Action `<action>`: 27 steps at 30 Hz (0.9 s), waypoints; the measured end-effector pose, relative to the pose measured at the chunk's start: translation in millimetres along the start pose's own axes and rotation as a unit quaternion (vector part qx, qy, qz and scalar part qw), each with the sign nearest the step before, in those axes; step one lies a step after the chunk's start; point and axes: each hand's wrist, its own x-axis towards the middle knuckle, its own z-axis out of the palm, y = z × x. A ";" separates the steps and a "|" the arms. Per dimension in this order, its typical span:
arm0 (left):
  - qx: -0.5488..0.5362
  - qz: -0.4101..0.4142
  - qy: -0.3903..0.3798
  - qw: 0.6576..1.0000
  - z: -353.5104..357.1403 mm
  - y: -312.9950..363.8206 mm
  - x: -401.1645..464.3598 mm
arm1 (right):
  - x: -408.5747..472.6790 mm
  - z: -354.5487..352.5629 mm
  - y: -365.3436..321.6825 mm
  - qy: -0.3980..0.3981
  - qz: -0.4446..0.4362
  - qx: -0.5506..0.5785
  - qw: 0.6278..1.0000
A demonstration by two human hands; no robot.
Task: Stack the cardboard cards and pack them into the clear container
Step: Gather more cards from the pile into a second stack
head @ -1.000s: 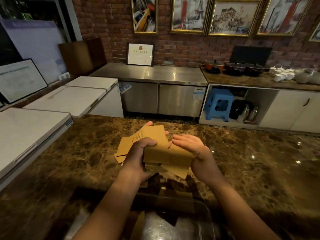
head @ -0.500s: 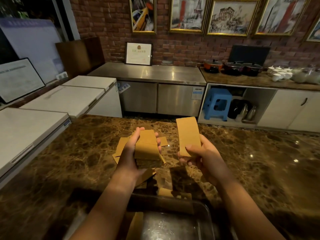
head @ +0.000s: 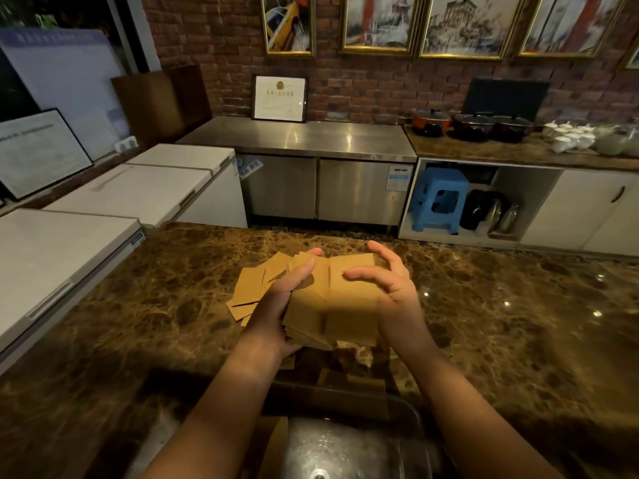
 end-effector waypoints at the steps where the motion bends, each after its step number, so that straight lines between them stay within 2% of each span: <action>1: 0.011 0.000 -0.007 1.000 0.3 -1.2 -0.4 | 1.7 5.8 0.2 -0.034 -0.002 -0.048 0.998; 4: 0.037 -0.001 0.008 0.999 -1.6 -8.2 -1.0 | 9.2 13.6 5.5 -0.178 -0.036 -0.202 0.962; 5: 0.029 -0.010 0.015 0.999 -5.6 -9.3 -1.8 | 12.9 12.8 7.7 -0.219 -0.041 -0.216 0.951; 6: 0.007 -0.020 0.014 1.000 -10.0 -9.0 -3.1 | 16.5 9.9 11.8 -0.246 -0.022 -0.197 0.949; 8: -0.059 -0.009 0.011 0.998 -21.6 -3.3 -4.7 | 20.1 5.2 28.1 -0.266 0.089 -0.111 0.953; 9: -0.086 0.014 0.015 0.996 -28.3 0.6 -4.1 | 19.3 6.1 38.6 -0.294 0.150 -0.113 0.937; 10: -0.096 0.036 0.023 0.994 -33.8 4.4 -3.1 | 16.6 8.4 49.0 -0.350 0.185 -0.177 0.901; 12: -0.092 0.066 0.050 0.992 -41.1 10.0 -1.2 | 6.0 17.5 68.3 -0.465 0.215 -0.336 0.791; 13: -0.093 0.074 0.069 0.990 -44.9 11.6 0.2 | 1.2 23.8 74.7 -0.485 0.205 -0.381 0.760; 14: -0.102 0.082 0.086 0.988 -48.2 12.5 1.0 | -1.3 29.4 78.9 -0.484 0.192 -0.405 0.752; 16: -0.133 0.100 0.112 0.980 -53.2 12.8 2.1 | -1.7 40.3 80.7 -0.475 0.157 -0.435 0.749; 19: -0.170 0.129 0.120 0.969 -58.9 13.7 1.8 | -1.6 58.7 80.1 -0.501 0.093 -0.450 0.733; 22: -0.169 0.141 0.120 0.968 -66.7 18.4 -2.1 | 6.7 67.5 80.7 -0.492 0.047 -0.376 0.784; 25: -0.196 0.156 0.152 0.956 -78.8 27.4 -8.6 | 31.7 73.2 74.3 -0.442 0.037 -0.303 0.843; 27: -0.216 0.160 0.175 0.947 -85.9 32.5 -12.6 | 48.6 87.8 72.5 -0.416 0.067 -0.250 0.872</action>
